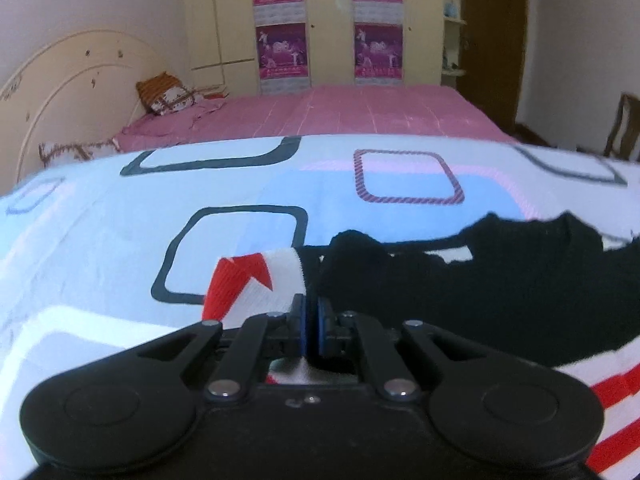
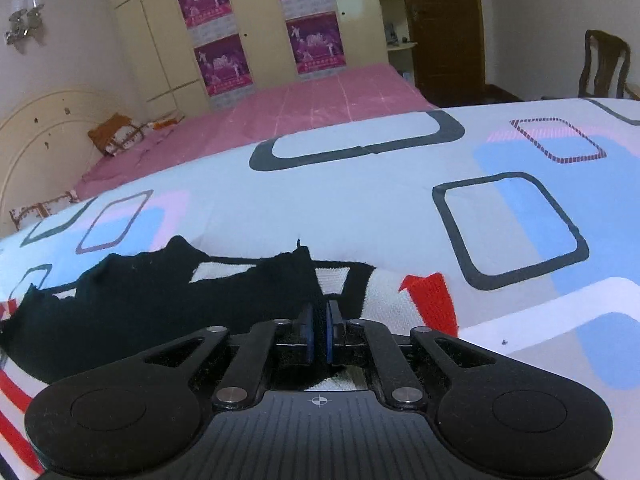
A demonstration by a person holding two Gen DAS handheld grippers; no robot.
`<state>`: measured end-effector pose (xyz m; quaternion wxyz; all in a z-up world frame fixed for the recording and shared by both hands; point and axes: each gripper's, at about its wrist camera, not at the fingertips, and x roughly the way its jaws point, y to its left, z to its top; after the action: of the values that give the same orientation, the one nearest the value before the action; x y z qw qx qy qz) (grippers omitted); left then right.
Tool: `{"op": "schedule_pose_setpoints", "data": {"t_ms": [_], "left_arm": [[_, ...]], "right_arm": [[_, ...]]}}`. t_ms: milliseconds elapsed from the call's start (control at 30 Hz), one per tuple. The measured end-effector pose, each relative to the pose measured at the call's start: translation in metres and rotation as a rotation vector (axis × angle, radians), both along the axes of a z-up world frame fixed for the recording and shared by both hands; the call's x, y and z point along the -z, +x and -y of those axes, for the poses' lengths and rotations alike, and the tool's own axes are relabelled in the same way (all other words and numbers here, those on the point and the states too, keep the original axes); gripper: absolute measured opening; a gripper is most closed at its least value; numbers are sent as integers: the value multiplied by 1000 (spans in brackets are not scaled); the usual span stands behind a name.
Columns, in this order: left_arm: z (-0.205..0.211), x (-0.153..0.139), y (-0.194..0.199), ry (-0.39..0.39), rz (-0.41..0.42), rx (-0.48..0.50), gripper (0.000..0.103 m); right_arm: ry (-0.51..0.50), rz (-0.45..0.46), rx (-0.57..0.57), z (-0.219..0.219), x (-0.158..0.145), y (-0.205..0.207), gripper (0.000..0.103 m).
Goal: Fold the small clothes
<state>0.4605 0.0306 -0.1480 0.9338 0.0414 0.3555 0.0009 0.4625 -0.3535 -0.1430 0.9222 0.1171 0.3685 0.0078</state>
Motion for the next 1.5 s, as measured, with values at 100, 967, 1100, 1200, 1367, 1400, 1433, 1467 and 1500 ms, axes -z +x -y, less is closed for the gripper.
{"op": "schedule_pose_setpoints", "data": {"t_ms": [100,967,1100,1200,1367,1400,1433,1467,1500], "left_arm": [[-1,-5,2,9,-7,2,26],[52,-36,-67,-113,-45,177,67],[54,-24,-69,-77,-68,163,67],[45,-10,-68,-66,-111,122,68],[30,-3,-71,-76,-107,93,72],[27,-4,-71,-77,-107,86,72],[25,-4,-71,-77,-106,79,72],[23,-4,-72,-76,-104,75,72],[20,-3,-73,-76,-100,72,72]], "right_arm": [[1,4,-5,1,-6,-3,6],[17,54,-192,-97,-37,-63,61],[-16,47,-208,-106,-32,-67,60],[-32,33,-214,-103,-26,-70,60],[-95,-7,-184,-86,-12,-76,60],[-111,-13,-170,-79,-9,-77,60],[-114,-10,-158,-72,-8,-80,60],[-112,-8,-143,-65,-7,-84,60],[-119,-7,-129,-59,-6,-86,60]]}}
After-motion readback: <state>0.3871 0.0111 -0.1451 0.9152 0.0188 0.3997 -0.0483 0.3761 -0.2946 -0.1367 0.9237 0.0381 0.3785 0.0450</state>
